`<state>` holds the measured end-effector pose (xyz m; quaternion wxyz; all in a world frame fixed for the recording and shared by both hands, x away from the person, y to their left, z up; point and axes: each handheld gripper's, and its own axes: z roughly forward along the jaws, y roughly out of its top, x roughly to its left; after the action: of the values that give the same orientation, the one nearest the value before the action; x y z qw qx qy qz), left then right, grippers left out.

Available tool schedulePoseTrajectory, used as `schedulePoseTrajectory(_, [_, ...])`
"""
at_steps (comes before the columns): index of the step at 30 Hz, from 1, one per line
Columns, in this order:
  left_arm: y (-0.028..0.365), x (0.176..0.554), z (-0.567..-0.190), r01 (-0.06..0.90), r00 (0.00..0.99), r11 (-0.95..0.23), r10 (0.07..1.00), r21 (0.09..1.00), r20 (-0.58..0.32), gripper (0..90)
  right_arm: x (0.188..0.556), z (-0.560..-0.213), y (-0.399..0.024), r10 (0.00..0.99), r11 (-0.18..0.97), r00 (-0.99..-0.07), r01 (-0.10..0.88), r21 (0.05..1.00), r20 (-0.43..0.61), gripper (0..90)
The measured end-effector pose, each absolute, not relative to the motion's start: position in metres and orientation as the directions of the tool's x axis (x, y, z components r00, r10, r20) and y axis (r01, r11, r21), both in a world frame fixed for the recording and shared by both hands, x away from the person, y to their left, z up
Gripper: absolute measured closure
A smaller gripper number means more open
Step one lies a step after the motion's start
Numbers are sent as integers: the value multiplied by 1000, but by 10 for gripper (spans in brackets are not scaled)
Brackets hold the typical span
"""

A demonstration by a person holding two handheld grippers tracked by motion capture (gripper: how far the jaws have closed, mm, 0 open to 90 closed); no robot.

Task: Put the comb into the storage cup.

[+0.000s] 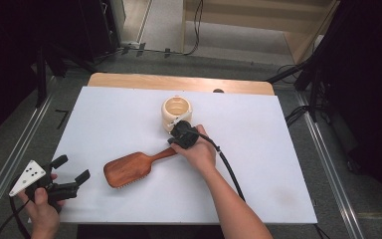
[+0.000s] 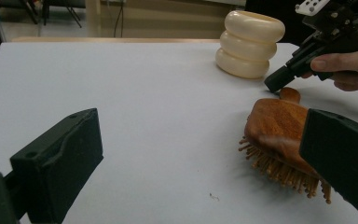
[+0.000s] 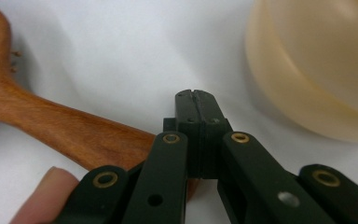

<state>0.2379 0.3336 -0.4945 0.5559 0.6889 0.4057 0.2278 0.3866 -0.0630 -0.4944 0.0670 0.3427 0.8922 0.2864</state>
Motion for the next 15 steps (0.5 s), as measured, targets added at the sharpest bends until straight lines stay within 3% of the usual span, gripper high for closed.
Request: schedulePoseTrajectory(15, [334,238,-495,306,568,-53,811,950,-138,0,360,-493,-72,570,676,-819,514,528,68,879])
